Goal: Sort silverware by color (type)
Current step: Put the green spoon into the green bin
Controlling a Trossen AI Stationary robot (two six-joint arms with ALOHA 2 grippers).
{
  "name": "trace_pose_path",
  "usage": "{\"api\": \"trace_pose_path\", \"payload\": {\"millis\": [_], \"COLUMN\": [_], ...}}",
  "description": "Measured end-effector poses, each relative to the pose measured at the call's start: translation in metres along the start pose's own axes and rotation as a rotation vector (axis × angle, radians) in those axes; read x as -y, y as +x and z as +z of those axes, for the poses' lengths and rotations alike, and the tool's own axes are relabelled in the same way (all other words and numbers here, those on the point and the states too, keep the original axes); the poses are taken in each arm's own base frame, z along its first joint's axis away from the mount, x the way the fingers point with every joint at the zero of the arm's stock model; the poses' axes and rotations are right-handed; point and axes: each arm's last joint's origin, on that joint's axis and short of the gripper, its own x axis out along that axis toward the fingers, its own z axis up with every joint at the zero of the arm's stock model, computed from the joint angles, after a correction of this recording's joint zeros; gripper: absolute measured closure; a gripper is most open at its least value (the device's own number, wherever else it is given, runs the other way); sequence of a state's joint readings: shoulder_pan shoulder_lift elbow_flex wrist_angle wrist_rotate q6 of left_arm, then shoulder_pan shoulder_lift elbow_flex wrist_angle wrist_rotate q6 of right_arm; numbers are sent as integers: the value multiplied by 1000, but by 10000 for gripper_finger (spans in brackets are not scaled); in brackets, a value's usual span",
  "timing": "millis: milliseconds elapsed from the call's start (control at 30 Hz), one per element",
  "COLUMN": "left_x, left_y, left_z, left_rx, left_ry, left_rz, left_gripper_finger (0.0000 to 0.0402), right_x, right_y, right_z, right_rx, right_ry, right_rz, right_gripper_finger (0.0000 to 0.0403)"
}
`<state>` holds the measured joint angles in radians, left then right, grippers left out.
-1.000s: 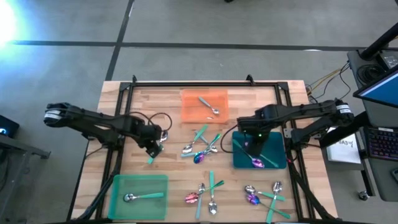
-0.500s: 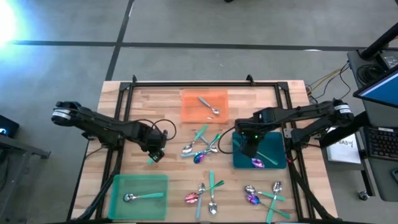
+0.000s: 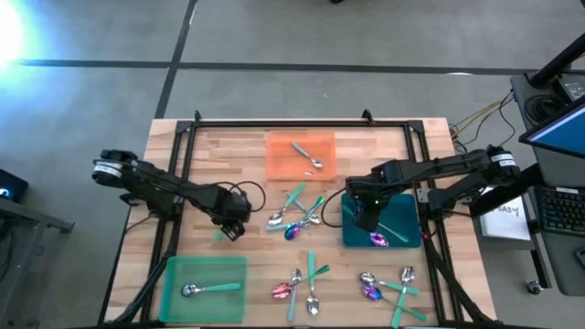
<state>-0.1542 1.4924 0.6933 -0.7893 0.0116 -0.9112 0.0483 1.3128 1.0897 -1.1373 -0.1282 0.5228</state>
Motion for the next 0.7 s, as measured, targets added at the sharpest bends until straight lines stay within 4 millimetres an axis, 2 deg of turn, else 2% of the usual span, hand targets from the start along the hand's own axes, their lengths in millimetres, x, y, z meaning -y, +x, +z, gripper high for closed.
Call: {"api": "trace_pose_path", "payload": {"millis": [100, 267, 400, 533, 700], "left_x": [1, 0, -5, -7, 7], "left_y": [1, -2, -11, -33, -80], "left_z": [-1, -4, -8, -11, -20], "left_rx": [-3, 8, 18, 75, 212], "left_ry": [39, 57, 48, 23, 48], "left_rz": [2, -10, -19, -92, -293], "left_gripper_finger": [279, 361, 366, 366, 366], "right_x": [0, -1, -1, -1, -1], "right_y": [0, 0, 0, 0, 0], "right_z": [0, 1, 2, 2, 2], "right_rx": [2, 12, 19, 19, 21], "right_ry": [0, -1, -2, -2, 4], "right_rz": [1, 6, 10, 10, 12], "right_gripper_finger": [276, 291, 304, 316, 321]}}
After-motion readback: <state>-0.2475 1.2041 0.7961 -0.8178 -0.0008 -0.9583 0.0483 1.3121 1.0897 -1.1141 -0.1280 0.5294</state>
